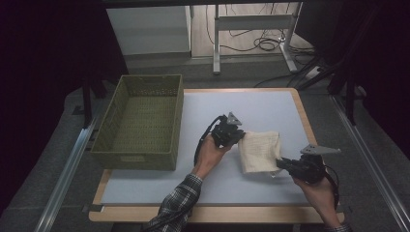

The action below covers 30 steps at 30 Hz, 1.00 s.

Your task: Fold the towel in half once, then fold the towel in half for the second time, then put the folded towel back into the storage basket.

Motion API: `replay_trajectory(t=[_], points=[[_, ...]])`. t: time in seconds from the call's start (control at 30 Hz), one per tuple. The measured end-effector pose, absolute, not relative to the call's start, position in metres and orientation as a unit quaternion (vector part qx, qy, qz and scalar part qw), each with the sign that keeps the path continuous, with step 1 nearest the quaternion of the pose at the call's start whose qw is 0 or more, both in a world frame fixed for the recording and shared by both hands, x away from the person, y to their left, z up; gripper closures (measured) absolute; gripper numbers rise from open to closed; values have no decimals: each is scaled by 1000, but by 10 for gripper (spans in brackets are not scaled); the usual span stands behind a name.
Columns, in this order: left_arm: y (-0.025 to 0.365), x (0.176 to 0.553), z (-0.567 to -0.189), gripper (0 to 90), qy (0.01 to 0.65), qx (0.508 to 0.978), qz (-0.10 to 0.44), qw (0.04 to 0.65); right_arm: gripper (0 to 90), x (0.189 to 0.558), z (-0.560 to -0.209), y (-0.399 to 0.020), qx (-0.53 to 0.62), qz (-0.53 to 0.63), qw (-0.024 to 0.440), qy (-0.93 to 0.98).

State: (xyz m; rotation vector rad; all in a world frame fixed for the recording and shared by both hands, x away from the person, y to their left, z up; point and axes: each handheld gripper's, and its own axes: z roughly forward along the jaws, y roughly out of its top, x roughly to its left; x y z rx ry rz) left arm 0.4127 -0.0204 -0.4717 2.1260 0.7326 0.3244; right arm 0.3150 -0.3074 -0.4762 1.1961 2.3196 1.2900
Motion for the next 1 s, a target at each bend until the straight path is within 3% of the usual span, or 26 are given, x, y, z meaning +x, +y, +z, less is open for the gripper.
replay_trajectory(t=[1.0], points=[[50,416,-418,842,332,834,204,392,799,351,-448,-229,350,448,108,816]])
